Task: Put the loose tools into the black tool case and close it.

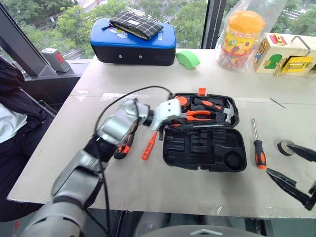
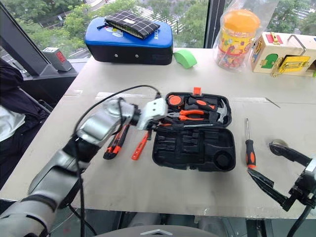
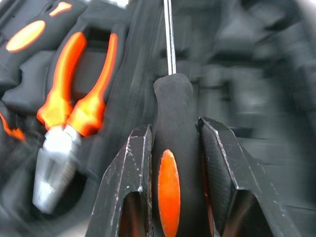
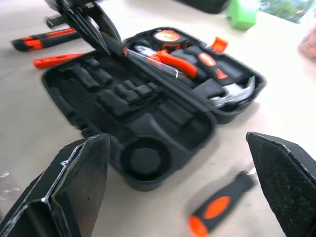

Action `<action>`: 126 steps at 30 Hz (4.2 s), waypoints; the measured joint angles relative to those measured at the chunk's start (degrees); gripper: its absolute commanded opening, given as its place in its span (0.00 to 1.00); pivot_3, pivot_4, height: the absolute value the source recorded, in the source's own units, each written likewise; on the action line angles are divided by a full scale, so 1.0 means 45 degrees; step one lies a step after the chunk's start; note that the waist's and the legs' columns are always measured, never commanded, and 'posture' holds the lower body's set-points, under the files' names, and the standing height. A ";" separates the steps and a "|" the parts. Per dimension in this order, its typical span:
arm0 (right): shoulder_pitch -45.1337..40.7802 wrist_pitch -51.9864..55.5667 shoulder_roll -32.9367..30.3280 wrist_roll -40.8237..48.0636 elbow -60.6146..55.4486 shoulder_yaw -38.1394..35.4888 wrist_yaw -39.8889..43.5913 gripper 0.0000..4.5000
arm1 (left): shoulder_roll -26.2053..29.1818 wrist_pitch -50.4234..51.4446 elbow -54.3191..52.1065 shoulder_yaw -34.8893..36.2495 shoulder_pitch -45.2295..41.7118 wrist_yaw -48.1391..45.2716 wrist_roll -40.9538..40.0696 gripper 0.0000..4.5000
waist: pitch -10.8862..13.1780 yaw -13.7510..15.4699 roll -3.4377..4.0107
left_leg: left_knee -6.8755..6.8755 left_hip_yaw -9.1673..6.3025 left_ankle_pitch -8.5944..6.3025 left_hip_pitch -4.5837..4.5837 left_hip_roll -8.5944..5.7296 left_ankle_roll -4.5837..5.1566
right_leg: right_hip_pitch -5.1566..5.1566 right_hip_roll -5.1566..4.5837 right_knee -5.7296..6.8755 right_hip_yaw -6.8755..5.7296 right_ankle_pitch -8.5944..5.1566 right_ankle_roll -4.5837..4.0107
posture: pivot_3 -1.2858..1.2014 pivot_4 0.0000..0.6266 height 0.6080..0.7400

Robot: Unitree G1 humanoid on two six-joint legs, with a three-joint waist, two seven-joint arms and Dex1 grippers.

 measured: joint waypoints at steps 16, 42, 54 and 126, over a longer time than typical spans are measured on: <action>0.0816 -0.0303 0.0544 0.0209 -0.0452 -0.0377 0.0026 1.00 | -0.0443 -0.1843 0.1168 0.0234 -0.0045 -0.0917 0.1305 0.18 | 0.0001 -0.0014 -0.0003 | 0.0012 -0.0005 -0.0006 0.0003 0.0003 0.0007 | -0.0002 -0.0002 0.0018 0.0004 -0.0006 0.0010 | 0.52 0.24 1.00; 0.0853 -0.0709 0.0647 -0.0182 -0.0140 -0.0278 0.0434 1.00 | -0.0185 0.2904 -0.2948 0.0694 0.1258 -0.1458 0.0789 0.18 | 0.0000 -0.0003 0.0000 | 0.0024 -0.0007 -0.0006 0.0003 0.0004 0.0007 | -0.0004 -0.0002 0.0043 0.0003 -0.0009 0.0013 | 0.52 0.24 1.00; 0.0855 -0.0878 0.0763 -0.0270 -0.0137 -0.0059 0.0514 1.00 | -0.0096 0.5563 -0.3949 0.0774 0.1257 -0.0717 -0.0134 0.18 | 0.0000 0.0000 0.0001 | 0.0053 -0.0008 -0.0006 0.0007 0.0003 0.0007 | -0.0004 -0.0004 0.0078 0.0004 -0.0010 0.0012 | 0.52 0.24 1.00; -0.5105 0.9622 -0.0860 0.0240 0.0458 0.4433 -0.9883 1.00 | 0.0865 0.4504 -0.6993 0.4292 0.4097 -0.1113 -0.6139 0.96 | -0.0076 0.0004 0.0021 | 0.0059 -0.0001 -0.0006 0.0000 -0.0008 0.0003 | -0.0012 -0.0020 0.0085 0.0015 -0.0011 0.0003 | 0.52 0.24 1.00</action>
